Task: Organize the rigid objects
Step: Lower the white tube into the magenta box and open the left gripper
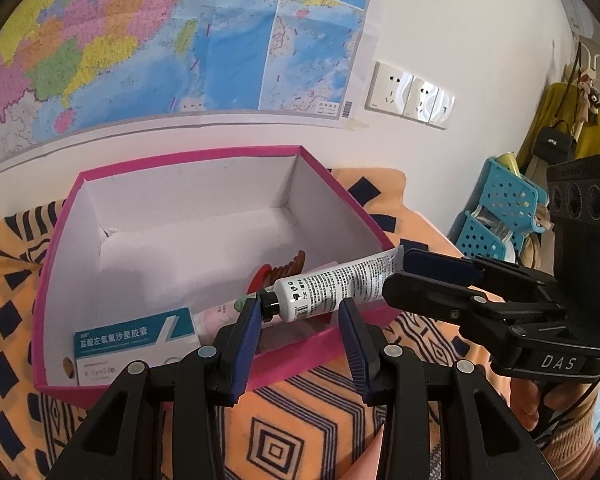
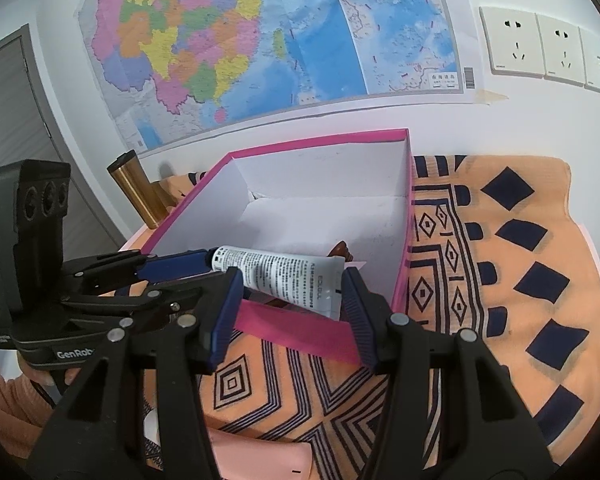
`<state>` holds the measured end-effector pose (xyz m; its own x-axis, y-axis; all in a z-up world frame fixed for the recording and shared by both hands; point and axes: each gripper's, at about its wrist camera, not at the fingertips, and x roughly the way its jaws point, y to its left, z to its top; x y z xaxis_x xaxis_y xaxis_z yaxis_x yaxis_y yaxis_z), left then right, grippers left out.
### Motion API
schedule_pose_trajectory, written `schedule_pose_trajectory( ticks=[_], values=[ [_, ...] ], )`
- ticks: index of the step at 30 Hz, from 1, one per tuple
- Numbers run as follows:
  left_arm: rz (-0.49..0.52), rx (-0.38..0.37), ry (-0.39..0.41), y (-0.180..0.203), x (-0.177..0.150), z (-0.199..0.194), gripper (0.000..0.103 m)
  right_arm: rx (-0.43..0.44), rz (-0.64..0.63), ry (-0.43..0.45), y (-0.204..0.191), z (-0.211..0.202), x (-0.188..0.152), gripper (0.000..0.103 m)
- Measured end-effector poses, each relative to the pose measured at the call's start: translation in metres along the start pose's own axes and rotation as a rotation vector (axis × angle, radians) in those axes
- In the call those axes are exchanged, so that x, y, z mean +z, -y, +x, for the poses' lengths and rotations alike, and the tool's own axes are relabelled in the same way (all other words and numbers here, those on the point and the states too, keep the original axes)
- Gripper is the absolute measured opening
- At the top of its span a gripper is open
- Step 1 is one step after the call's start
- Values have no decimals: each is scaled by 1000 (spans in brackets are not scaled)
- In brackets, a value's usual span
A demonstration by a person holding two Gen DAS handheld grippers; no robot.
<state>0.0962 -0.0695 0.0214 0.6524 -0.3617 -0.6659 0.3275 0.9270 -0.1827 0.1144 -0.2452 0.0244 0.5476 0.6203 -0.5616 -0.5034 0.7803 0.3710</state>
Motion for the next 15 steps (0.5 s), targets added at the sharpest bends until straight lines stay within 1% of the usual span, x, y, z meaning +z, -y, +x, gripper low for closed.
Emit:
schedule_pose_trajectory(
  ticks=[15],
  values=[
    [-7,9,-33,-4,0,18,40,-43,-17,-35,4,15,0,54]
  ],
)
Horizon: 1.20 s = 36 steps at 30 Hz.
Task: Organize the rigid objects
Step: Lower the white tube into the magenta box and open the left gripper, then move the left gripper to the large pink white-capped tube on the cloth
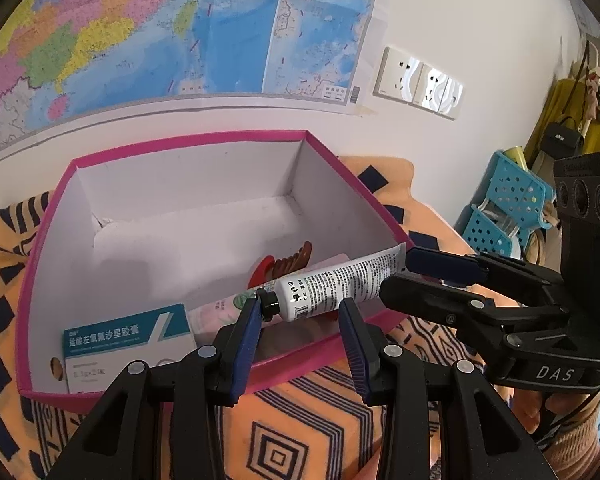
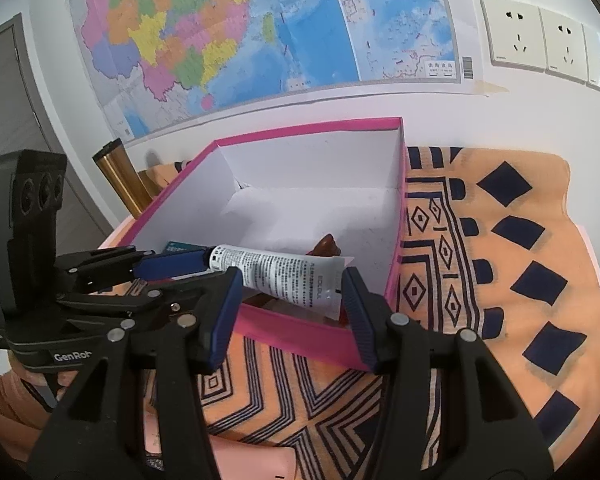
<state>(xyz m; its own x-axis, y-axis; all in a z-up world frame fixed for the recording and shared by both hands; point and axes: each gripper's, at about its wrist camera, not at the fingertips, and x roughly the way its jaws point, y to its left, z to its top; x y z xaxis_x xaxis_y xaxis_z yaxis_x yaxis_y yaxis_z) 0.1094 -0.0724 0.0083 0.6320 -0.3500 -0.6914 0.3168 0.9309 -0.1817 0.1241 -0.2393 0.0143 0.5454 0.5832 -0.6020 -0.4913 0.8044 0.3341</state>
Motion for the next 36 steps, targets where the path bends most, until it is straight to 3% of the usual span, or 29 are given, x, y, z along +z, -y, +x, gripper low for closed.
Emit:
schedule_pose_trajectory(
  ticks=[8,18,25,36],
  values=[
    [2,1,-6,0,2,7,40,-47,-26,-13,-2,6,-1,54],
    [3,20,-9,0,4,12,52,-108,-26,3,-2,5,-1,54],
    [30,34,35,2,-5,-3,63,-85,-14,19,-1,-4,-7,54],
    [61,66,92,10,-35,-42,70,27,-23,36,-16,-34,-27,59]
  ],
)
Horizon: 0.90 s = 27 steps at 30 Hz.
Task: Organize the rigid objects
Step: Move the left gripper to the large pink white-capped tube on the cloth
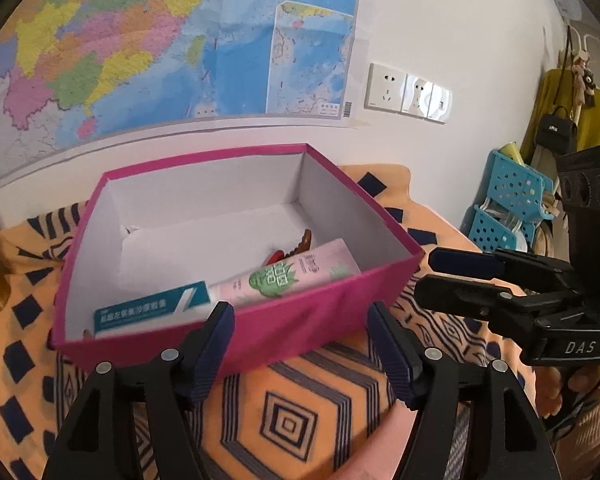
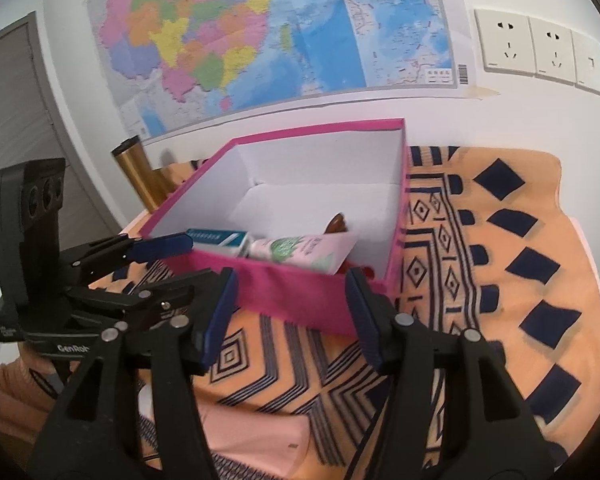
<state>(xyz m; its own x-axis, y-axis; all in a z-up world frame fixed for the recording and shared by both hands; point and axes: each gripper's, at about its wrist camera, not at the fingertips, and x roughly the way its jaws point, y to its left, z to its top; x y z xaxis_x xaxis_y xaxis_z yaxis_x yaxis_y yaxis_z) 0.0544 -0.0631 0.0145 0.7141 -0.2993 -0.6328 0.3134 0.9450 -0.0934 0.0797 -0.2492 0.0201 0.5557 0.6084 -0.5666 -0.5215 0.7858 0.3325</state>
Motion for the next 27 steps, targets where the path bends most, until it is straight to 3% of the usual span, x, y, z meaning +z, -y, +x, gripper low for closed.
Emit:
schedule_pose_trajectory(
  ticks=[8,16,27],
  values=[
    [-28,16,-12,-7,-24,-18,71,13,13,-53,-4,2,-27,60],
    [-52,6,-127,-17,-75,-21,70,-2,47,-149,0,9,-63,61],
    [-79,-110,-243,-14,-117,-28,68,-37,137,-241,16,13,-104,61]
  ],
)
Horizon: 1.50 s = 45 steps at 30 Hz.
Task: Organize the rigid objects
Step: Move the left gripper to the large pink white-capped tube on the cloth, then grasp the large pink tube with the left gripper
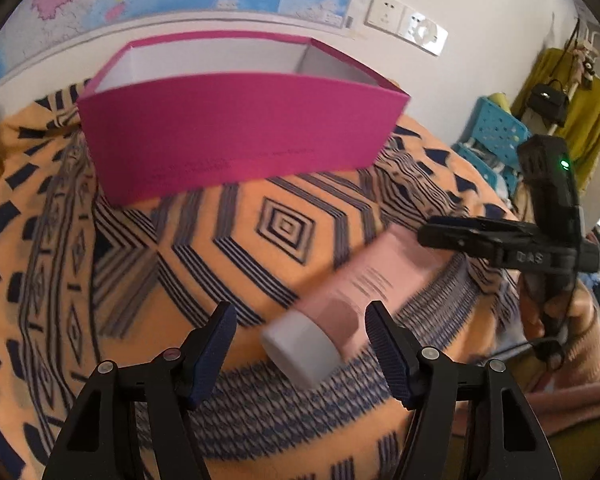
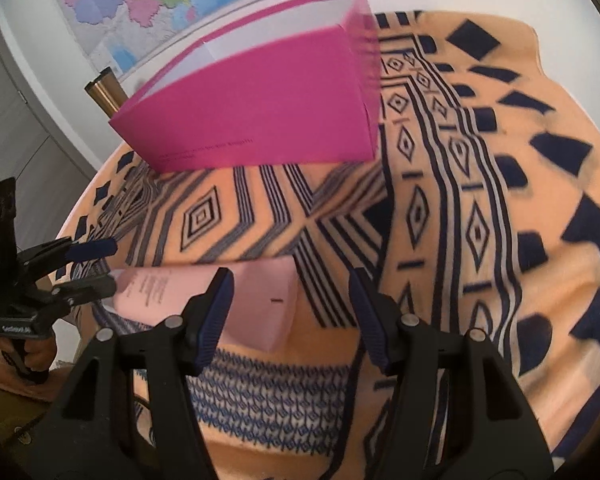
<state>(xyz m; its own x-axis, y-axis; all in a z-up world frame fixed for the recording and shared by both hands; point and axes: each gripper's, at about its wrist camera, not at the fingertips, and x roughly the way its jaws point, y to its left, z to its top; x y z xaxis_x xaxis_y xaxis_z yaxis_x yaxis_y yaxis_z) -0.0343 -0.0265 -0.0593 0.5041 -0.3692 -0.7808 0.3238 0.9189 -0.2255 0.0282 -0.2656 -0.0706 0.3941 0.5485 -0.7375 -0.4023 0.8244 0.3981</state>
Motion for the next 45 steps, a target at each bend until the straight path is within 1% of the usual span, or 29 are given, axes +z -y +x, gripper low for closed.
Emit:
schedule_pose_trajectory(
  ticks=[6,7,12,13,16,18,22,28,33,45],
  values=[
    [-2,-19,-50,3,-12,3,58,12,-12,-7,-7,3,-5,61],
    [1,-20,-55,4,-13,3,55,15,-22,-9,-9,4,-5,61],
    [-7,-8,-59,5,-13,5,51,18,-39,-13,-15,7,-7,61],
    [-11,-6,-63,4,-12,6,48,25,-38,-15,-16,7,-7,61],
    [-25,-6,-61,2,-10,7,48,55,-40,-20,-20,9,-9,59],
    [-28,-2,-55,2,-7,7,48,43,-41,-17,-23,9,-9,59],
    [-37,20,-46,-2,1,8,48,61,-15,-6,-20,7,-7,59],
    [-59,48,-19,-11,16,12,48,77,-10,28,-22,2,-1,59],
    [-58,68,-10,-14,26,16,48,76,3,36,-19,5,4,59],
    [-77,73,-9,-27,38,26,48,76,19,40,-18,12,14,59]
  ],
)
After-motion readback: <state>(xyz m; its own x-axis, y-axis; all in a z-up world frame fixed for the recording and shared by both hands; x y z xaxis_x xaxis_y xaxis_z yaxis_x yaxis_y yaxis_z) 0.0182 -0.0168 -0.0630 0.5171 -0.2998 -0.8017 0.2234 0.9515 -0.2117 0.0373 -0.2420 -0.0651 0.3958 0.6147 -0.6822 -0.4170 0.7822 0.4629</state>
